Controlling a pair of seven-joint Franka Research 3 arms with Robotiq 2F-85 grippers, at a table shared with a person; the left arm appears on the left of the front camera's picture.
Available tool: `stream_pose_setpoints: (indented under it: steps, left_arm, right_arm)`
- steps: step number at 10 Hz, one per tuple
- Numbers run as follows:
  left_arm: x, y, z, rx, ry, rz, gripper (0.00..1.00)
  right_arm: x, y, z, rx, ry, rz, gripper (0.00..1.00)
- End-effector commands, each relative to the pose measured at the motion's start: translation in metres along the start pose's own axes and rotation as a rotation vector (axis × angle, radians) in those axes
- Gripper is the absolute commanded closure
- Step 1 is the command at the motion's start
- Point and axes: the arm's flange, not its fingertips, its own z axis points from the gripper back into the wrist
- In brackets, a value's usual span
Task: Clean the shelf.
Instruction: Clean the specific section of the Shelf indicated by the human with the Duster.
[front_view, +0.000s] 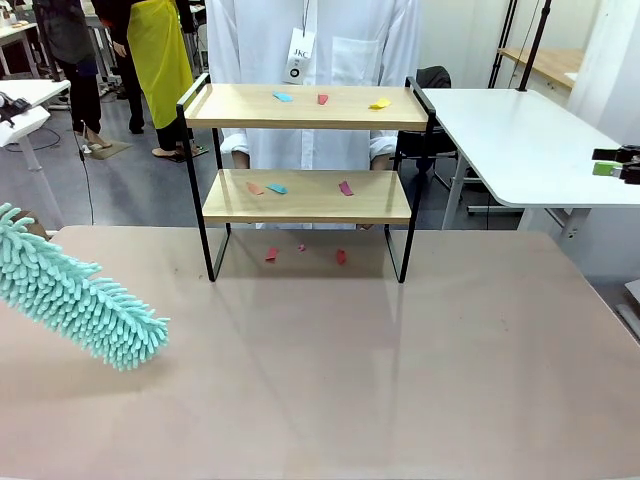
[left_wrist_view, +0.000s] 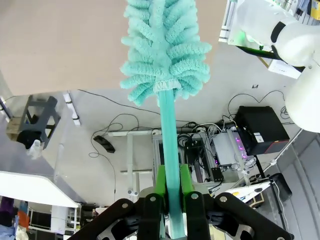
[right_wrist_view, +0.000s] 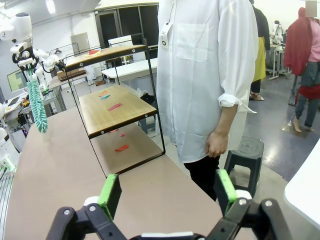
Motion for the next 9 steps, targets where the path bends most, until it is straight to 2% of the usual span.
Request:
stream_pose_setpoints:
  steps: [1, 9]
  left_arm:
    - [-0.0010, -0.0020, 0.0026, 0.006, -0.002, 0.006, 0.87]
    - [-0.0010, -0.0020, 0.0026, 0.006, -0.002, 0.006, 0.87]
  right_arm:
    - [0.0027, 0.0010, -0.0014, 0.002, -0.002, 0.004, 0.00]
    - [0.0027, 0.0010, -0.0014, 0.002, -0.002, 0.004, 0.00]
